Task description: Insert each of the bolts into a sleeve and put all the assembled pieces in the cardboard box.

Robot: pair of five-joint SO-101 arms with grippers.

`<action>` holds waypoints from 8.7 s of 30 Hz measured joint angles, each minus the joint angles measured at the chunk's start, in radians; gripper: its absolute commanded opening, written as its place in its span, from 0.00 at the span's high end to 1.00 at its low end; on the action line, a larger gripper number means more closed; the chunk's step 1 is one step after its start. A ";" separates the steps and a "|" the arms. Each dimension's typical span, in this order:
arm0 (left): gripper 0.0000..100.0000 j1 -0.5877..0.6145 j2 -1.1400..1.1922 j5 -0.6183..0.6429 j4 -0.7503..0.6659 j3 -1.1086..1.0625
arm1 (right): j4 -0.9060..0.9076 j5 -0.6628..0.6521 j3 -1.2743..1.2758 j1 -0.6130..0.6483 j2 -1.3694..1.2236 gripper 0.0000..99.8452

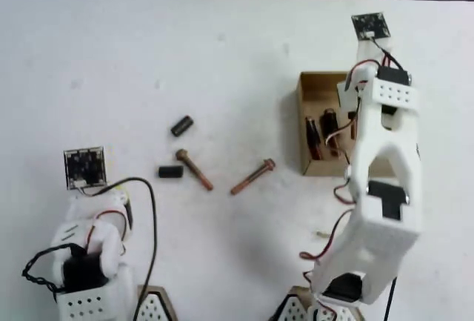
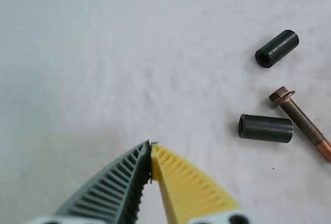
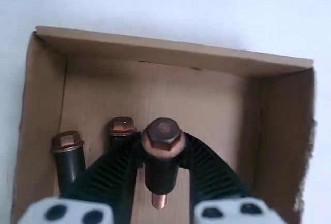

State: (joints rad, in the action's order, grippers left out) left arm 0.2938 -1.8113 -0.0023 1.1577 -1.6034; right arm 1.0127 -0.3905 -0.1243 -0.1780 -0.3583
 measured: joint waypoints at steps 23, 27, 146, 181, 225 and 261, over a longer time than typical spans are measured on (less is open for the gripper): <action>0.98 0.000 0.000 0.000 0.000 0.000 | 0.061 0.000 -0.265 0.005 -0.347 0.71; 0.98 0.000 0.000 0.000 0.000 0.000 | 0.120 0.000 -0.269 0.002 -0.318 0.70; 0.98 0.437 0.000 -0.224 -0.143 -0.049 | 0.245 -0.250 0.247 1.007 0.336 0.95; 0.98 0.439 -0.005 -0.308 -0.143 -0.069 | 0.296 -0.502 -0.221 1.068 -0.252 0.87; 0.98 0.439 -0.005 -0.318 -0.143 -0.069 | 0.700 -0.321 -0.859 1.048 -0.519 0.98; 0.98 0.439 -0.005 -0.318 -0.143 -0.069 | 0.703 -0.247 0.028 0.700 1.142 0.98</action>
State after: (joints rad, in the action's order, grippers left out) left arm 0.7327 -1.8159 -0.3199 1.0150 -1.6724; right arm 1.7154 -0.6375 -0.0967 0.5217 0.7833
